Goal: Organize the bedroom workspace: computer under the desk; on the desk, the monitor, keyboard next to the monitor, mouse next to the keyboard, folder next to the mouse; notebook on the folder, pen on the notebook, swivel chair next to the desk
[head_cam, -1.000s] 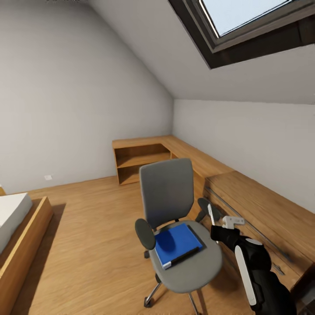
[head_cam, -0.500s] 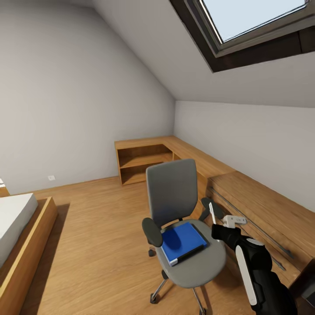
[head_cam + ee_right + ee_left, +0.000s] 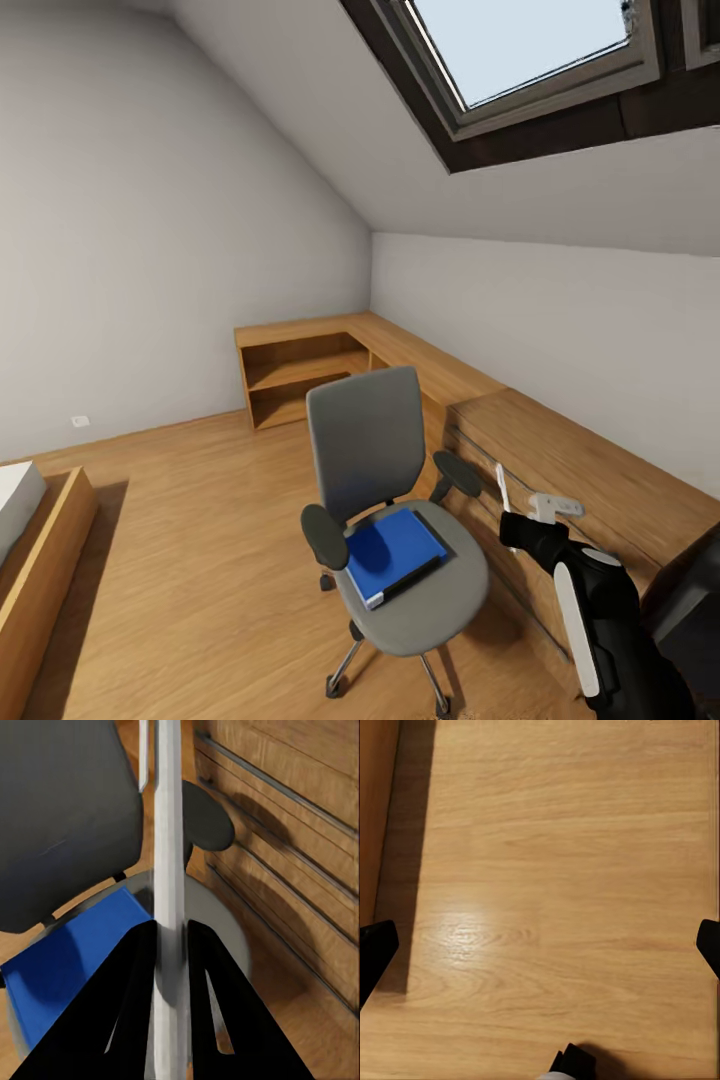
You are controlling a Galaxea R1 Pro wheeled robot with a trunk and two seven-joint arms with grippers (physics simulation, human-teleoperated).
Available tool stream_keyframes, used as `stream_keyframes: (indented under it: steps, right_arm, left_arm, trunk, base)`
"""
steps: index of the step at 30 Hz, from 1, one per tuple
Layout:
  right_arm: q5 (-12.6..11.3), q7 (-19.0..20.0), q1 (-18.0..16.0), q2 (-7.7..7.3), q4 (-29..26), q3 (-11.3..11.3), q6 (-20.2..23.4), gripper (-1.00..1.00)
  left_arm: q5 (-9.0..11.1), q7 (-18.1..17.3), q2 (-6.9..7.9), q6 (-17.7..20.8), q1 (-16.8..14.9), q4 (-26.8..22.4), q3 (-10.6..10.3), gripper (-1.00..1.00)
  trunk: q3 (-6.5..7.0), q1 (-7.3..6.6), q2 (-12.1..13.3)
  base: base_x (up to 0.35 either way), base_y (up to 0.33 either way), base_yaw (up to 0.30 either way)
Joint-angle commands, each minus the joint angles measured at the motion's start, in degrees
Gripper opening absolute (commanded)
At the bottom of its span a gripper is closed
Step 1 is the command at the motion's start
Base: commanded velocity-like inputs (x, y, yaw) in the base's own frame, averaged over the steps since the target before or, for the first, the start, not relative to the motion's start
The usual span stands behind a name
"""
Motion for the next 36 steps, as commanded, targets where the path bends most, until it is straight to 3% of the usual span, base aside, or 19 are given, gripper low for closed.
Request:
stream_keyframes:
  steps: [1,22,24,25,36]
  right_arm:
    - [0.0,0.37,-0.06,0.07,-0.05,-0.26,0.28,-1.0]
    - [0.04,0.38,-0.06,0.07,-0.05,-0.98,0.31,-1.0]
    - [0.01,0.38,-0.06,0.06,-0.05,-1.29,0.31,-1.0]
    - [0.02,0.4,-0.06,0.05,-0.05,-2.66,0.26,-1.0]
    - [1.35,-0.28,-0.06,-0.85,0.18,-3.13,0.51,-1.0]
  left_arm:
    - [0.59,0.33,0.07,-0.26,-0.02,-0.01,-0.49,1.0]
    - [0.59,0.33,0.06,-0.32,-0.02,0.0,-0.51,1.0]
    - [0.62,0.33,0.12,-0.4,-0.02,0.0,-0.51,1.0]
    - [0.6,0.33,0.17,-0.57,-0.02,0.0,-0.51,1.0]
    - [0.59,0.33,0.1,-0.63,-0.02,0.0,-0.51,1.0]
  trunk:
    - [0.12,-0.22,0.37]
    - [3.89,-4.84,8.79]
    - [4.25,-5.28,9.6]
    - [4.43,-5.5,10.0]
    - [6.4,-7.91,14.41]
  base:
    - [0.0,0.0,-0.258]
    - [0.0,0.0,-0.262]
    - [0.0,0.0,-0.264]
    - [0.0,0.0,-0.247]
    - [0.0,0.0,-0.052]
